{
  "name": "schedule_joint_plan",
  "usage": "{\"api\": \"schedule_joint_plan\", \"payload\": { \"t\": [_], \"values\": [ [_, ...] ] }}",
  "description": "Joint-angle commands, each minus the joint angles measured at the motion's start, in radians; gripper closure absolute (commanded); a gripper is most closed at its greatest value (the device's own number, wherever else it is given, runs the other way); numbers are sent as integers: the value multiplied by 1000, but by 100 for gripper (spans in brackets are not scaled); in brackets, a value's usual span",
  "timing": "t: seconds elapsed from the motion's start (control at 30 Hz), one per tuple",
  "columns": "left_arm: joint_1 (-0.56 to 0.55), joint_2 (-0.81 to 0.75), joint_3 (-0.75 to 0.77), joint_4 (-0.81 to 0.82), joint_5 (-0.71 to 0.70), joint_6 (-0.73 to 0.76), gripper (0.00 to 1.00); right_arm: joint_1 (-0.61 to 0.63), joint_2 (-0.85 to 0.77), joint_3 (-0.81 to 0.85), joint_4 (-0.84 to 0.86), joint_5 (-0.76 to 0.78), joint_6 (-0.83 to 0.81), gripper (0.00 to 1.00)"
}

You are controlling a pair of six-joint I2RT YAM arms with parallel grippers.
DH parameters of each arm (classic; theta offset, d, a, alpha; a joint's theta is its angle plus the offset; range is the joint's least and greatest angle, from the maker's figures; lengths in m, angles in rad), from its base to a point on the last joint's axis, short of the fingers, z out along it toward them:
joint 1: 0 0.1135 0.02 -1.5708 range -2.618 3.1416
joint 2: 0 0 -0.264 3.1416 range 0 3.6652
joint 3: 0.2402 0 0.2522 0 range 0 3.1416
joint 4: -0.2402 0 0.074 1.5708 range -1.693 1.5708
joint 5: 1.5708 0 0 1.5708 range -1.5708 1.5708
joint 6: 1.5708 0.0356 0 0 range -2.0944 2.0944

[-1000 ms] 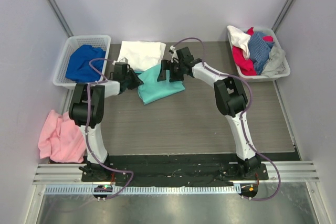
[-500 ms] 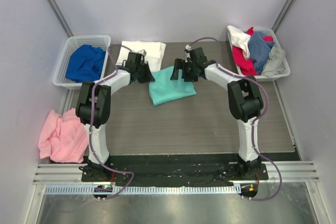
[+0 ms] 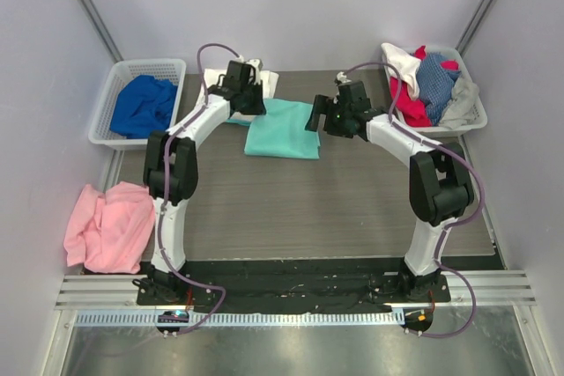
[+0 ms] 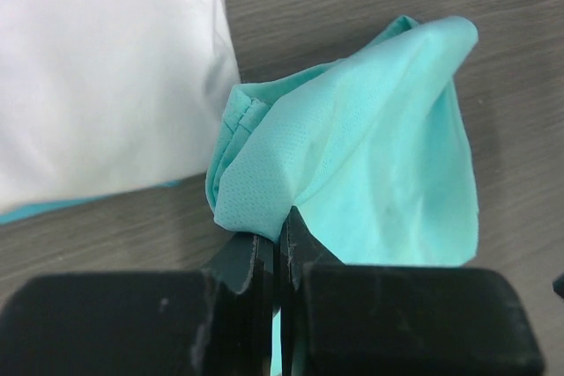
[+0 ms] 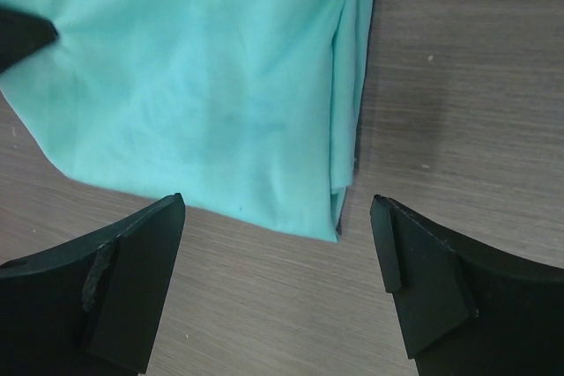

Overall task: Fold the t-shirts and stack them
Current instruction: Neatly place the folded tshirt to the corner

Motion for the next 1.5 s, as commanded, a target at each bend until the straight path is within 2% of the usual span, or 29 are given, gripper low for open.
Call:
{"api": "schedule_joint_plan", "payload": {
  "t": [0.0, 0.23, 0.37, 0.57, 0.8, 0.97, 1.47],
  "values": [
    [3, 59, 135, -35, -26, 51, 100, 2, -10, -42, 30, -9, 27, 4],
    [-33, 120, 324, -66, -13, 57, 100, 2, 24, -53, 39, -18, 29, 4],
    [-42, 103, 355, -49, -16, 51, 100, 2, 38, -48, 39, -23, 29, 4],
    [-42, 86, 411, -34, -88, 91, 100, -1, 58, -50, 39, -27, 30, 4],
    [-34, 126, 554, -74, -142, 149, 100, -3, 72, -53, 39, -34, 30, 4],
    [-19, 128, 574, -54, -203, 192, 100, -6, 78, -51, 41, -41, 30, 4],
    [125, 158, 548, -48, -162, 209, 100, -12, 115, -42, 45, -50, 35, 4]
  ]
}}
